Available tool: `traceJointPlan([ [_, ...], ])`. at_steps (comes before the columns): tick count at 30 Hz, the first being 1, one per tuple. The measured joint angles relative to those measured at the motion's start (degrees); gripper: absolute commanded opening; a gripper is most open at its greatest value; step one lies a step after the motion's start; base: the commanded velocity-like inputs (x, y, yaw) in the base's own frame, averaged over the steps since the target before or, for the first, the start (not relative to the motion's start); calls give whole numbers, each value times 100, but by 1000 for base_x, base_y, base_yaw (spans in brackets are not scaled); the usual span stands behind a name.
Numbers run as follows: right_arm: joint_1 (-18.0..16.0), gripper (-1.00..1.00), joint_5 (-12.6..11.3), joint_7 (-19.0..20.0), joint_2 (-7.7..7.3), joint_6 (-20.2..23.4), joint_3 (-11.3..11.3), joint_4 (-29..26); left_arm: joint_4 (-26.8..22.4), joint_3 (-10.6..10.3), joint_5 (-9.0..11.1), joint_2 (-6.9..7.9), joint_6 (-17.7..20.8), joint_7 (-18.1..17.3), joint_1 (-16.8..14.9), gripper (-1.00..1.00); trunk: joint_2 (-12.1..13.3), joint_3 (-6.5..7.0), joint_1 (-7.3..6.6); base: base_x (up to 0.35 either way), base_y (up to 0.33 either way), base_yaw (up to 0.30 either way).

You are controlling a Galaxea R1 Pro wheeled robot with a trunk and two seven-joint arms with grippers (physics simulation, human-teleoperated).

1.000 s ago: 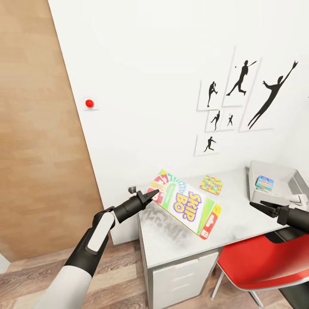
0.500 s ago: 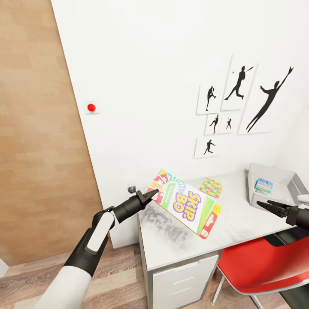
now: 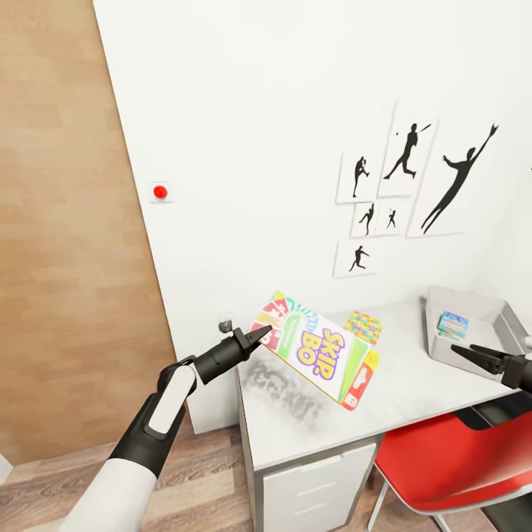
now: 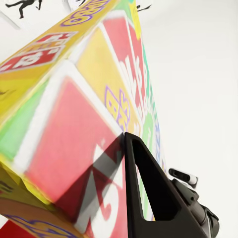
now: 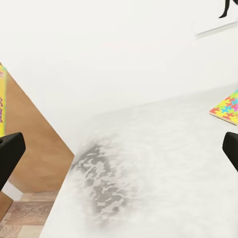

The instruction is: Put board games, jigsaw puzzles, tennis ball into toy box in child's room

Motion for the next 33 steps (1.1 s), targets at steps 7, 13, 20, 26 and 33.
traceJointPlan([
  [7, 0, 100, -1, 1, -7, 0, -30, 0, -18, 14, 11, 15, 0, -21, 11, -100, 0, 66, 0, 0, 0, 0],
  [13, 0, 100, -1, 1, -14, 0, -37, 0, -28, 10, 15, 14, 5, -27, 14, -100, 0, 123, 0, 0, 0, 0],
  [20, 0, 100, -1, 1, -18, 0, -40, 0, -32, 5, 20, 22, 135, -25, -17, -100, 0, 189, 0, 0, 0, 0],
  [26, 1, 100, -1, 1, -19, 0, -41, 0, -33, 5, 17, 22, 274, -20, -31, -100, 0, 245, 0, 0, 0, 0],
  [33, 1, 100, 0, 7, -24, 0, -50, 0, -33, 8, 18, 22, 317, -24, -35, -100, 1, 297, 0, 0, 0, -9],
])
